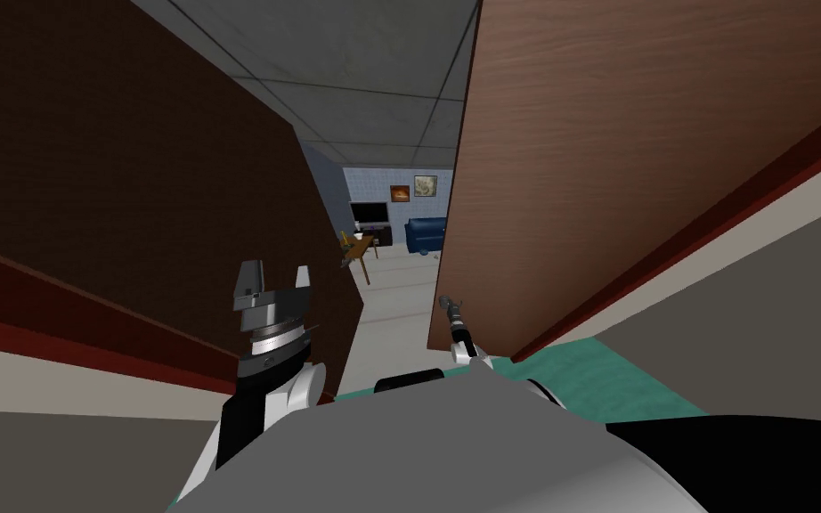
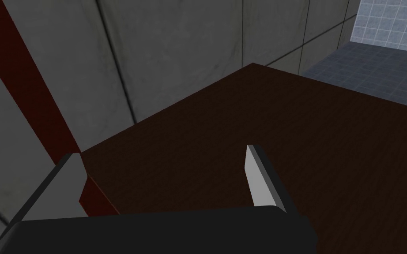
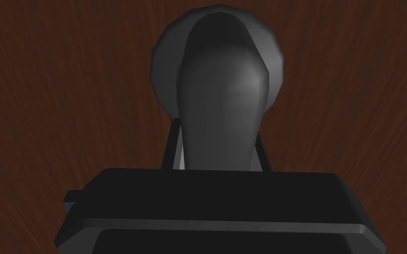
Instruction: Push the door open
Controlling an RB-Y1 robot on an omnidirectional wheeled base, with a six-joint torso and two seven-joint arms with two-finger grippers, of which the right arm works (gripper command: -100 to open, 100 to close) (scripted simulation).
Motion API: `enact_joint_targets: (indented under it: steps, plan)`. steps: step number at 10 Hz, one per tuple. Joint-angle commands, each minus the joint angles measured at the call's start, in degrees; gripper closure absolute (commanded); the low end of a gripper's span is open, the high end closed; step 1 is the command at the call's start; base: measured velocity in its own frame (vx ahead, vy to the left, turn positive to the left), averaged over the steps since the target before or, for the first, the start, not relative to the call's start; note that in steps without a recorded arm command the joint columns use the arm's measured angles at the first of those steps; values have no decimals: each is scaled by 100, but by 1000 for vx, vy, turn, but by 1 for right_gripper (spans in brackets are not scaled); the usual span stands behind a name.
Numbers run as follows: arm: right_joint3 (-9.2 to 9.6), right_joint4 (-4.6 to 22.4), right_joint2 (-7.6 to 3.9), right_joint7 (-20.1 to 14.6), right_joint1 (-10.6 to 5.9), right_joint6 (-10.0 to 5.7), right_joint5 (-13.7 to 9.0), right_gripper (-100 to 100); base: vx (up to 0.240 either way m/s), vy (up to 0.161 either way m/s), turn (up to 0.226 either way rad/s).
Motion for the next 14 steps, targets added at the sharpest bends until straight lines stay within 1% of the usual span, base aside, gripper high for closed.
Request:
enact_joint_targets:
  steps: [1,2,3,4,5,6,8,9,12,13,14]
  plan:
    - [-81,211,-92,-8,-105,-128,-46,100,118,33,-16]
    - [-81,143,-92,-8,-105,-128,-46,100,55,6,-10]
    - [-81,211,-92,-8,-105,-128,-46,100,15,-9,13]
    - [-213,228,-123,43,-98,-127,-126,100,122,60,-70]
    - [-213,228,-123,43,-98,-127,-126,100,147,54,-78]
    - [-311,241,-146,81,-92,-126,-185,100,166,63,-50]
    - [-343,245,-153,93,-90,-126,-205,100,146,50,-61]
    - [-438,257,-175,130,-85,-125,-263,100,135,46,-26]
    - [-612,280,-215,196,-75,-124,-368,100,196,67,-67]
    - [-612,280,-215,196,-75,-124,-368,100,149,41,-47]
    - [-711,293,-237,235,-70,-123,-429,100,187,47,-40]
